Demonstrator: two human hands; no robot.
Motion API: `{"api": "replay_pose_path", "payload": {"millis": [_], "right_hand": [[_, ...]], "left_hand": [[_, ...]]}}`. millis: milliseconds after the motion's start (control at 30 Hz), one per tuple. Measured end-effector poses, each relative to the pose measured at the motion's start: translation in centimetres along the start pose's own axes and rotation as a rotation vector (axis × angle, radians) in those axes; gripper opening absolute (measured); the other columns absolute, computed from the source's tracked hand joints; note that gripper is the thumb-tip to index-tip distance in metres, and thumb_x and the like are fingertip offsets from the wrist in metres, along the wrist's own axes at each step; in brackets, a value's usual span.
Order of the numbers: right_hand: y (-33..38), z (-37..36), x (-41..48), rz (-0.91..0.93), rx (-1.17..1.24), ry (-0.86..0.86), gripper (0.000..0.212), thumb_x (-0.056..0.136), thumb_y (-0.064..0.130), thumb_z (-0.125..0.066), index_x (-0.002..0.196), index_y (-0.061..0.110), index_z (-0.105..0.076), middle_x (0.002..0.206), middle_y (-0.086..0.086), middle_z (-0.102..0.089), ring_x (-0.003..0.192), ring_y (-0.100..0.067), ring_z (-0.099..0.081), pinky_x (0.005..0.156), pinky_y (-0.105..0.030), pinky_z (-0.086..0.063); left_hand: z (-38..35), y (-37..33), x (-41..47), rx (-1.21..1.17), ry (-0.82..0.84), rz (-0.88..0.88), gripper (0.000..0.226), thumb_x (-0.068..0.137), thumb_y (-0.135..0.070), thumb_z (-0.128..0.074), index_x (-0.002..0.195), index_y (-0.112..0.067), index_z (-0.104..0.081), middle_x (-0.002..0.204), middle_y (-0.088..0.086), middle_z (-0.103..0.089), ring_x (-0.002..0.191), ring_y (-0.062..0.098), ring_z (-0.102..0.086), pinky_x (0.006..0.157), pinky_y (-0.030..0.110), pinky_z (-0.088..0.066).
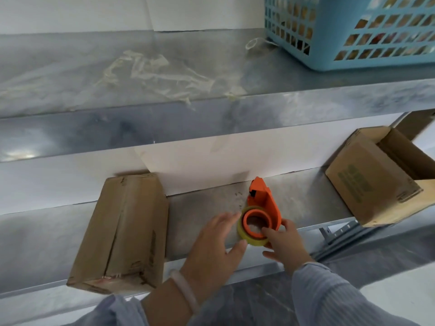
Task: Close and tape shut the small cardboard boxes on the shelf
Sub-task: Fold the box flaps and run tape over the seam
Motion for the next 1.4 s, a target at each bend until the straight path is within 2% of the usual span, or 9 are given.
{"api": "replay_pose_path", "payload": {"millis": [233,400,500,800,967,1100,1167,1267,1400], "right_hand": [[-3.0,-2.3,-3.7,-0.002,0.065,0.082,0.043,0.085,0.011,-0.072,0.115,0.025,-0.046,0.098,-0.013,-0.063,0.087,-0.028,-0.068,0.061,-0.039,-0.06],[-3.7,-3.0,-3.8,-0.069,0.144,0.262,0.066,0.07,0.039,-0.084,0.123,0.027,-0.047,0.108,-0.011,-0.066,0.094,-0.023,-0.065,0.071,-0.036,-0.049],[-4.3,-2.8,-3.4,-0.181,0.276,0.287,0.051,0.078,0.059,-0.069,0.11,0.02,-0.064,0.095,-0.007,-0.067,0.089,-0.018,-0.061,0.076,-0.034,-0.045],[-4.6,-4.0,-3.4,-0.268,0.63,0.352,0.042,0.078,0.04,-0.064,0.104,0.007,-0.066,0.075,-0.009,-0.067,0.068,-0.019,-0.067,0.07,-0.034,-0.058],[-2.0,-4.1,-4.6,-0.094,0.798,0.432,0.056,0.081,0.029,-0.06,0.134,0.012,-0.052,0.101,-0.007,-0.073,0.082,-0.016,-0.072,0.065,-0.034,-0.061],[1.7,-4.3,-5.8,0.04,0.814,0.545,0.061,0.084,0.033,-0.06,0.142,0.019,-0.048,0.13,-0.01,-0.064,0.108,-0.023,-0.068,0.086,-0.04,-0.058],[3.2,-4.4,-6.6,0.082,0.828,0.585,0.054,0.086,0.032,-0.057,0.137,0.019,-0.052,0.119,-0.009,-0.07,0.099,-0.022,-0.071,0.081,-0.041,-0.06],[5.3,-4.3,-7.5,0.115,0.87,0.622,0.047,0.09,0.03,-0.053,0.134,0.013,-0.056,0.094,-0.004,-0.074,0.078,-0.015,-0.071,0.071,-0.036,-0.061],[6.5,-4.2,-8.2,0.127,0.91,0.641,0.049,0.091,0.031,-0.052,0.134,0.008,-0.056,0.084,-0.005,-0.071,0.07,-0.014,-0.067,0.071,-0.031,-0.059]], "left_hand": [[-5.8,7.4,0.9,-0.276,0.074,0.47,0.065,0.096,-0.037,-0.058,0.152,-0.024,-0.029,0.154,0.002,-0.036,0.14,0.018,-0.036,0.116,0.034,-0.032],[-5.5,6.7,1.6,-0.251,0.015,0.402,0.043,0.095,-0.019,-0.063,0.134,-0.03,-0.051,0.118,-0.014,-0.055,0.118,0.01,-0.054,0.087,0.003,-0.035],[-5.3,5.9,1.9,-0.242,0.012,0.324,0.043,0.091,-0.008,-0.066,0.109,-0.044,-0.051,0.097,-0.028,-0.053,0.089,-0.015,-0.056,0.072,-0.007,-0.034],[-5.2,6.9,1.3,-0.275,-0.03,0.306,0.05,0.09,-0.007,-0.066,0.127,-0.038,-0.052,0.101,-0.024,-0.057,0.089,-0.016,-0.054,0.079,-0.004,-0.036],[-4.9,6.9,0.4,-0.386,-0.037,0.376,0.051,0.092,-0.019,-0.067,0.14,-0.022,-0.051,0.119,-0.013,-0.058,0.111,0.006,-0.057,0.101,0.029,-0.049],[-3.6,4.5,0.5,-0.473,-0.075,0.345,0.06,0.083,-0.038,-0.071,0.139,-0.027,-0.051,0.125,-0.008,-0.056,0.117,0.013,-0.056,0.103,0.038,-0.048],[-2.6,3.0,0.5,-0.5,-0.089,0.309,0.067,0.072,-0.055,-0.061,0.134,-0.034,-0.051,0.121,-0.011,-0.056,0.115,0.01,-0.055,0.103,0.033,-0.047],[-1.2,0.5,0.6,-0.455,-0.1,0.185,0.031,0.081,-0.059,-0.056,0.11,-0.047,-0.057,0.103,-0.025,-0.065,0.103,0.001,-0.061,0.091,0.024,-0.051],[-0.5,-0.5,0.5,-0.385,-0.09,0.061,0.076,0.07,-0.063,-0.076,0.134,-0.034,-0.05,0.128,-0.015,-0.056,0.123,0.01,-0.053,0.096,0.037,-0.053]]}}
Point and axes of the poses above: each hand's wrist, its own x-axis towards the middle knuckle, its own z-axis out of the back of the hand, y = z × x, the point moved 10 cm from there along x, towards the middle knuckle
